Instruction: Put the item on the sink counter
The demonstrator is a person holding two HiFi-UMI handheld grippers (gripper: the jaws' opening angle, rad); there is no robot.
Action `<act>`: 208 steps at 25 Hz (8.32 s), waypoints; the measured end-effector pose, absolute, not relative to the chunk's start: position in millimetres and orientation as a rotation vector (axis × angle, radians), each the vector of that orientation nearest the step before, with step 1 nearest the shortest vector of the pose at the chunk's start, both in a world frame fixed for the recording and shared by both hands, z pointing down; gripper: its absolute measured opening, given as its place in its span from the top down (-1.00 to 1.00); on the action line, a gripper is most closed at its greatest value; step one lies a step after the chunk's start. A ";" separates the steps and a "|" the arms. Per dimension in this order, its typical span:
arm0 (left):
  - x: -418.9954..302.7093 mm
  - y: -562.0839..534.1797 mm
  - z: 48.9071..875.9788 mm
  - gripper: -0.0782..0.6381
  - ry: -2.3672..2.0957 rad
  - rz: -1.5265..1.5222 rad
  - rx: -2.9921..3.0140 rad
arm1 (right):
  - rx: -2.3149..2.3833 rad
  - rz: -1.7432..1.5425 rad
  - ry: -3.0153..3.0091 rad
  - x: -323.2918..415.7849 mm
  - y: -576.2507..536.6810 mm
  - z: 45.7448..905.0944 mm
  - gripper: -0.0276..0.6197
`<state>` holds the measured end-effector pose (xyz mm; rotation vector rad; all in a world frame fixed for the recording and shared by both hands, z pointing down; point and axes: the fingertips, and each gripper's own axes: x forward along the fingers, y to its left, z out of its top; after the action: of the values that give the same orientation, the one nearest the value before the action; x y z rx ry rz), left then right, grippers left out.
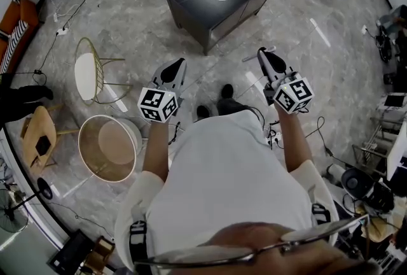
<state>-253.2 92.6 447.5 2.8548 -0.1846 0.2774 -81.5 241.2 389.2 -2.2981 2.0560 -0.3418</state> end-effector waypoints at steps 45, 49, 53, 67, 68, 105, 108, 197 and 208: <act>-36.1 -37.1 472.4 0.77 -0.441 0.404 2.785 | -2.049 -0.491 2.260 157.4 59.7 434.1 0.83; -21.7 -68.0 482.0 0.77 -0.425 0.397 2.774 | -2.081 -0.507 2.264 168.7 30.7 440.3 0.83; -2.5 -99.8 483.9 0.77 -0.390 0.404 2.771 | -2.105 -0.533 2.265 180.2 1.1 440.7 0.83; 27.8 -182.4 509.9 0.77 -0.265 0.426 2.754 | -2.182 -0.545 2.304 195.0 -103.4 450.2 0.83; 28.0 -185.7 511.7 0.77 -0.266 0.426 2.750 | -2.182 -0.545 2.308 195.0 -109.4 450.0 0.83; 86.0 -243.3 576.7 0.77 -0.816 0.440 2.408 | -1.893 -0.480 2.829 272.3 -380.3 603.6 0.83; 86.7 -240.9 585.8 0.77 -0.839 0.447 2.377 | -1.891 -0.508 2.829 274.1 -392.9 623.7 0.83; 47.3 -3.6 492.4 0.77 -0.930 0.209 2.541 | -1.815 -0.519 2.791 228.0 -22.3 493.1 0.89; 82.6 15.5 451.5 0.77 -0.983 0.157 2.626 | -1.681 -0.404 2.818 256.3 8.9 452.9 0.89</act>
<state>82.6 15.5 451.5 2.6257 -0.9834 0.1574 256.3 8.9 452.9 -1.6814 2.8183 -0.4042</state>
